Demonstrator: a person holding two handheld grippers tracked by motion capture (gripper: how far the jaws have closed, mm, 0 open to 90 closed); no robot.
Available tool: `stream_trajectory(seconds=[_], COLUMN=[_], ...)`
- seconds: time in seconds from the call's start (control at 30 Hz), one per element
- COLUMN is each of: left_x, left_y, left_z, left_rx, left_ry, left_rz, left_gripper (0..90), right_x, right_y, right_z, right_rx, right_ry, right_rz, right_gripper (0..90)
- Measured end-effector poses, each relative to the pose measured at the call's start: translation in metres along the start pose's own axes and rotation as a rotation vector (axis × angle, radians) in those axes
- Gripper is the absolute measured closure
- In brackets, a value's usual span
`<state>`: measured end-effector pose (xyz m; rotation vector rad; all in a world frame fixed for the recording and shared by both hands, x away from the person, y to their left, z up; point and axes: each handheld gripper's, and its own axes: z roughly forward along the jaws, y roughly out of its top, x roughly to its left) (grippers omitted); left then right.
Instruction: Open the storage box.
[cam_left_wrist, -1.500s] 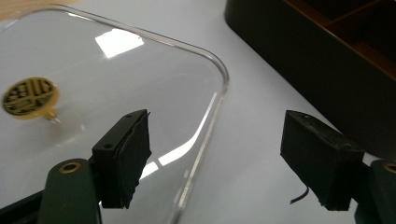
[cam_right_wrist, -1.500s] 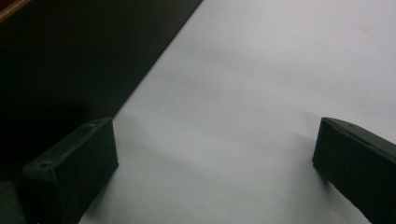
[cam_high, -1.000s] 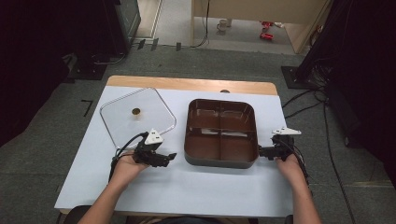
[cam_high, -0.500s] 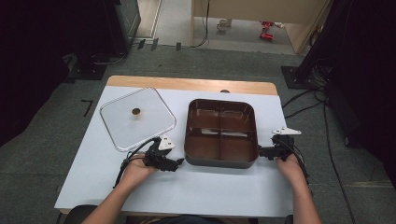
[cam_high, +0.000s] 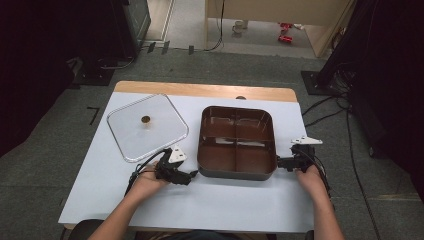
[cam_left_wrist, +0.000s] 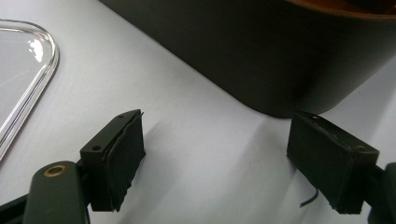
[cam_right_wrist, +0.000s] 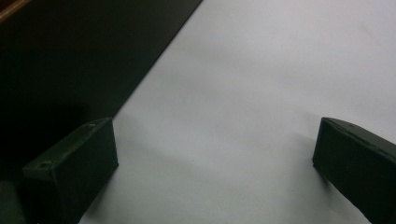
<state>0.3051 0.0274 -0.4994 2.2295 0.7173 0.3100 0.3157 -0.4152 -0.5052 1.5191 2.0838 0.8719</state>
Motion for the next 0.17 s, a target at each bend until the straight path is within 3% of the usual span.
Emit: stream_trajectory(seconds=[0.17], left_x=[-0.0006], left_y=[0.0000], left_z=[0.0000], left_rx=[0.002], left_ry=[0.007], left_rz=[-0.002], left_gripper=[18.2], right_x=[0.0001], right_y=[0.0000], right_z=[0.0000], right_rx=[0.000], right_ry=[0.000], right_rz=[0.000], right_gripper=[0.0])
